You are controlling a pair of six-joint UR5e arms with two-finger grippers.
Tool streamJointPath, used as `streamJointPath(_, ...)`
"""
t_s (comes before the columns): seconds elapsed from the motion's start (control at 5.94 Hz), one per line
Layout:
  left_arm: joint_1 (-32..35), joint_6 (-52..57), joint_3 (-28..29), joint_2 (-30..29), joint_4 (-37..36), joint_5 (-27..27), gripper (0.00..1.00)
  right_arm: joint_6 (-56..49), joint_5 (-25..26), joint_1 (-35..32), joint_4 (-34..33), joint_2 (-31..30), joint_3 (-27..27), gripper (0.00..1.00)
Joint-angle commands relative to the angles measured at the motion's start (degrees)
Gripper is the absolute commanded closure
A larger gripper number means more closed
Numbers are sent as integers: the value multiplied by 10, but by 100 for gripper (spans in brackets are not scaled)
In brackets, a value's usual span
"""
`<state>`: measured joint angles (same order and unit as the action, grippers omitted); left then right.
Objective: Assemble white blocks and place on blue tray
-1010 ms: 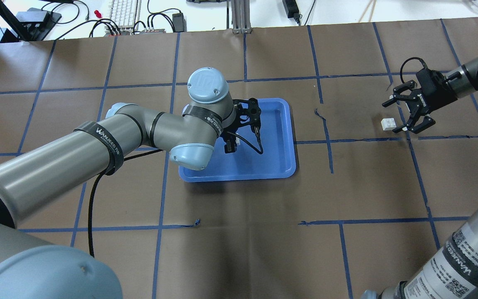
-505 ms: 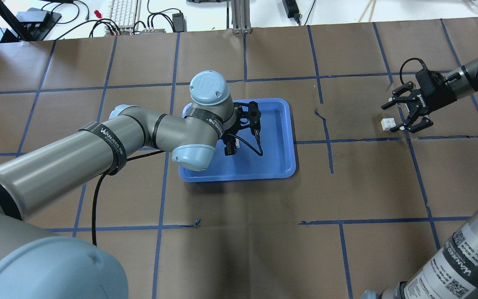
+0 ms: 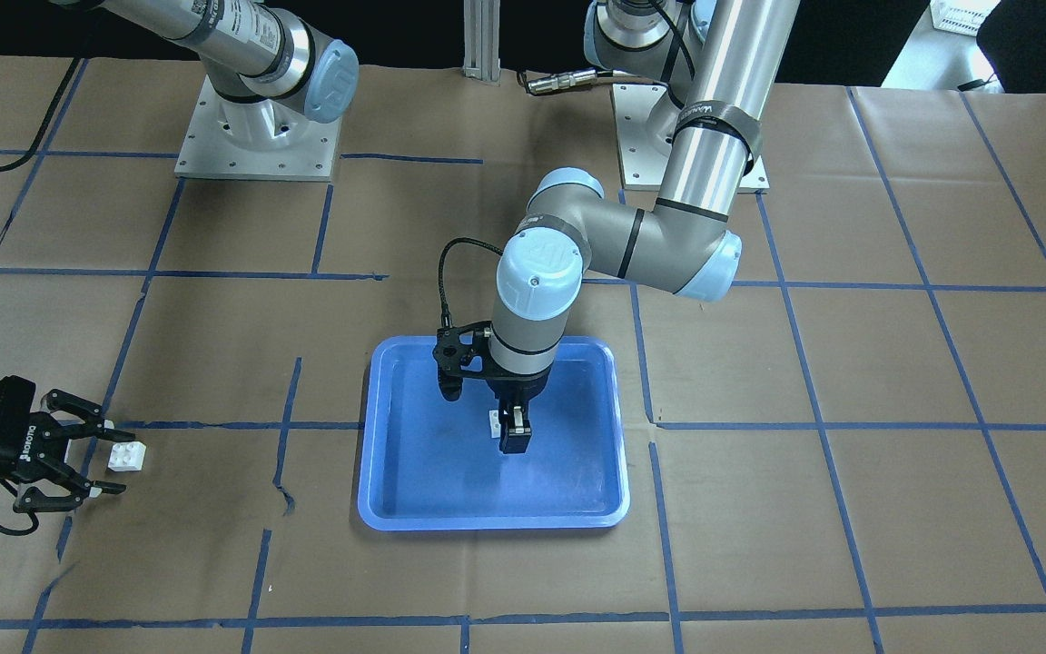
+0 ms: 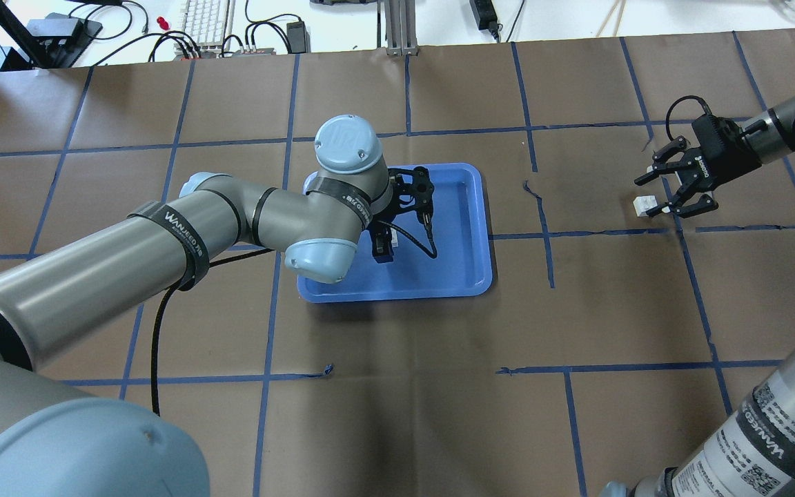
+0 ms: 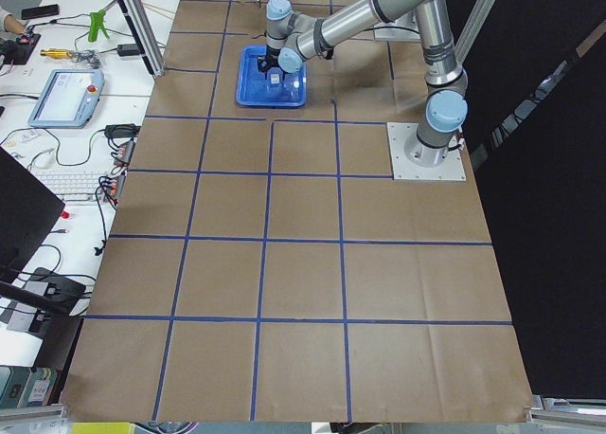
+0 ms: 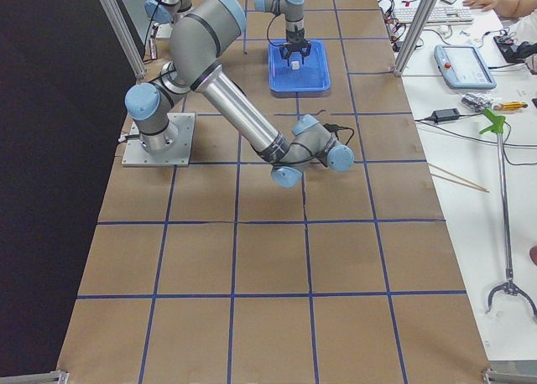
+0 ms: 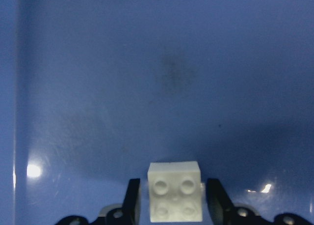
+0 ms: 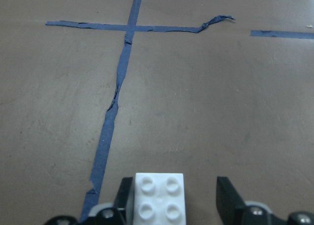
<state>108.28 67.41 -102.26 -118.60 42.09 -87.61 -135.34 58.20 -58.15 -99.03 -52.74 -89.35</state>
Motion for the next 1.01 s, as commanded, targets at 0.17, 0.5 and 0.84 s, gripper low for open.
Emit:
streamJointPath(0.17,-1,-6,103,97,224,3,1,-2,4,2,-2,-2,2,74)
streamJointPath(0.5,-2,-11,190,143,412,2,1,3,7,1,-6,-32,3,78)
streamJointPath(0.84,1,-15,176,203,426,2,1,27,0,-18,8,-96,-10,74)
